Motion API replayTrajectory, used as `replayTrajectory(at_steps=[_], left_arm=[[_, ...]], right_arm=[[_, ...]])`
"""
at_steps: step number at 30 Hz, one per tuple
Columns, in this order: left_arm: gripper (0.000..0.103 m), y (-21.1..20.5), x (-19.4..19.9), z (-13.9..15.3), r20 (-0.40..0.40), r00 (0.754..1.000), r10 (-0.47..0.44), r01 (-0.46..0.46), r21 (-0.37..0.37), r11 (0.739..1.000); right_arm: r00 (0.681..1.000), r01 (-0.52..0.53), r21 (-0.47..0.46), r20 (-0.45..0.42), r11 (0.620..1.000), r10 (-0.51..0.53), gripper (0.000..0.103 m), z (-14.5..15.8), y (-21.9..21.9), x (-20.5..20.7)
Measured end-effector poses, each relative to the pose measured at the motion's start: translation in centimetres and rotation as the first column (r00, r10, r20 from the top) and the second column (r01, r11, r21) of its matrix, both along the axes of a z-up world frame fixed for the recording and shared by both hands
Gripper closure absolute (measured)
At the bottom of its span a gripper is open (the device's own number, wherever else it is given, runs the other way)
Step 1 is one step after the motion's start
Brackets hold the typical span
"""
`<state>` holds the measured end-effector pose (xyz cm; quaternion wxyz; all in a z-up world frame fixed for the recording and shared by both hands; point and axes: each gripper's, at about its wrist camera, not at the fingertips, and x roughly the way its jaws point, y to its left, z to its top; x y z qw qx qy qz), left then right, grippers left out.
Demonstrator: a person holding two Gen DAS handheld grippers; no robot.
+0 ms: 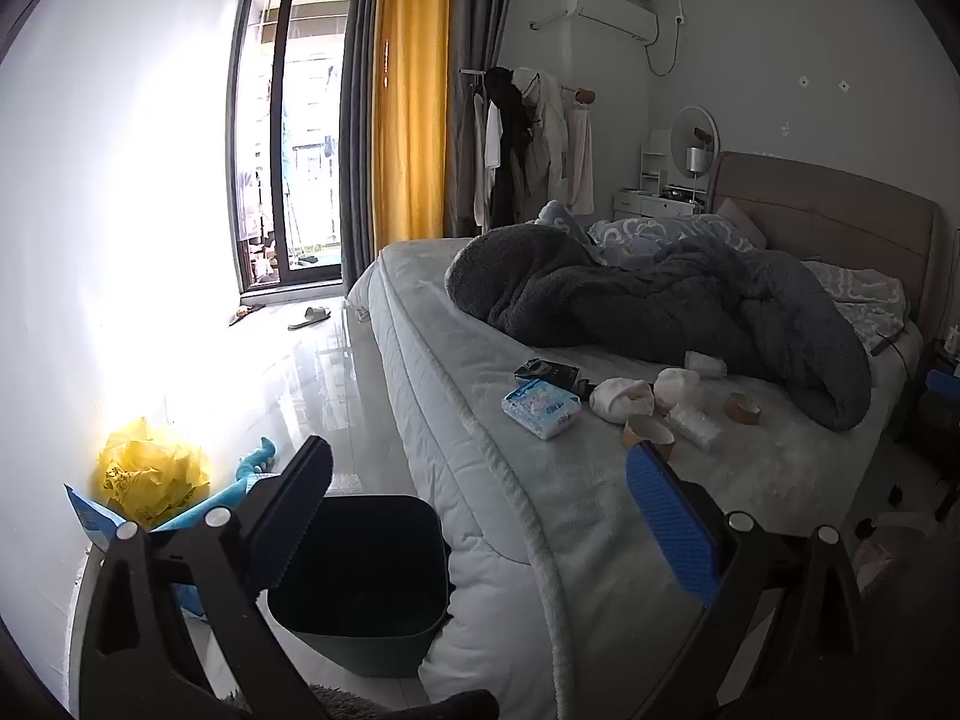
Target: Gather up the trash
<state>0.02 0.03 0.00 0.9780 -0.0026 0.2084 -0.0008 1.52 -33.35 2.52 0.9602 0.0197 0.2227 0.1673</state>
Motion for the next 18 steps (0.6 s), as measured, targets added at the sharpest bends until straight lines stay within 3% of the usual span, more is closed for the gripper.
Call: replayTrajectory(at_steps=[18], left_arm=[[0.003, 0.08, 0.02, 0.0, -0.004, 1.0, -0.003, 0.003, 0.003, 1.0]], right_arm=[[1.0, -0.001, -0.004, -0.008, 1.0, 0.001, 0.002, -0.02, 0.1, 0.03]])
